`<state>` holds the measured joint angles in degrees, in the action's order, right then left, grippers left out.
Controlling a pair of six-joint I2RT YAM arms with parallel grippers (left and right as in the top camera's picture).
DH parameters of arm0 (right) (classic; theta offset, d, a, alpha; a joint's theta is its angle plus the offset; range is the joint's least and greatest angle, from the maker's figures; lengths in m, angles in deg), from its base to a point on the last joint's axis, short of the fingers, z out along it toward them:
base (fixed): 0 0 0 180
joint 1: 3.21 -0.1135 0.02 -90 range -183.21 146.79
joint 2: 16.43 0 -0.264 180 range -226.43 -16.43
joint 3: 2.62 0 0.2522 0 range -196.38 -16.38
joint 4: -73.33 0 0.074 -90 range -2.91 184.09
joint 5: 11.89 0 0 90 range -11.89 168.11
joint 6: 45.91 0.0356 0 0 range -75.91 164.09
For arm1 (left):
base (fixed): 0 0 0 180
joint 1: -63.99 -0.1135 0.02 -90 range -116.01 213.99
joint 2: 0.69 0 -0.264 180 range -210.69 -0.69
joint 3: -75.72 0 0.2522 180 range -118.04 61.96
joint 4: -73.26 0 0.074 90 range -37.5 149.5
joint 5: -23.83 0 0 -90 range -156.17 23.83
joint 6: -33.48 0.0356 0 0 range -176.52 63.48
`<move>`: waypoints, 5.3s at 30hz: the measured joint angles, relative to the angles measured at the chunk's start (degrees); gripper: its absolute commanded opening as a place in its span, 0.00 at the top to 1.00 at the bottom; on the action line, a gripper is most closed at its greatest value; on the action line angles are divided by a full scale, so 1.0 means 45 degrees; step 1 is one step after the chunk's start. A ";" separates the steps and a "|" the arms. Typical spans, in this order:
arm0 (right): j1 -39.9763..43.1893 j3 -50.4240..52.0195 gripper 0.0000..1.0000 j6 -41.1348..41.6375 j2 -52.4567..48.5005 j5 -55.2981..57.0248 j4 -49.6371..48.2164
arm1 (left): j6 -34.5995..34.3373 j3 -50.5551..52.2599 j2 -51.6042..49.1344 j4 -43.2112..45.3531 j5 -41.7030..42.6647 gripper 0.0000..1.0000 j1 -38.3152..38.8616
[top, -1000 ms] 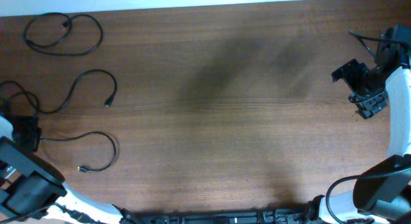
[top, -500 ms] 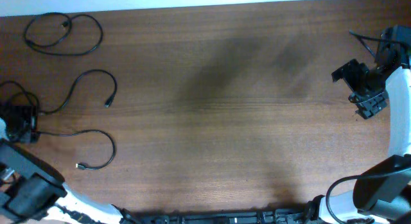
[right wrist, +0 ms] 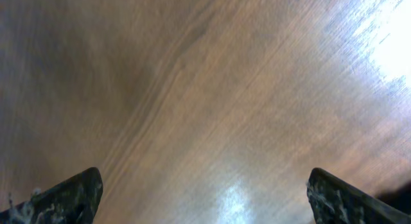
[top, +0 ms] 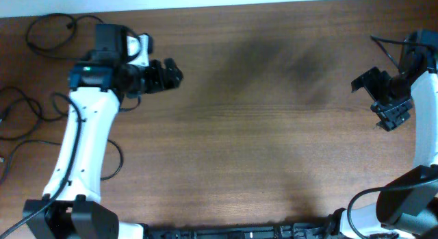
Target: Untangle cables
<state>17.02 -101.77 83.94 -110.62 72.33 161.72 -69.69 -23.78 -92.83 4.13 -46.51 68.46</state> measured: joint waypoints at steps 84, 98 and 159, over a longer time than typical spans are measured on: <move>-0.4333 1.8812 0.02 -0.9466 2.0779 -0.0690 -1.5795 | -0.0024 0.4031 1.0749 -0.1651 -0.4410 0.01 0.2433; -0.4333 1.8812 0.02 -0.8840 2.0779 -0.0185 -1.5727 | -0.0024 0.4031 1.0749 -0.1647 -0.4410 0.01 0.2433; -0.4333 1.8812 0.02 -0.8796 2.0793 -0.0151 -1.5727 | 0.3322 1.8909 2.0337 1.1351 -0.3978 0.01 -0.1705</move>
<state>-2.47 -17.12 44.36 -17.05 71.65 90.95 -54.74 61.31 -1.31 55.20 -64.41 60.78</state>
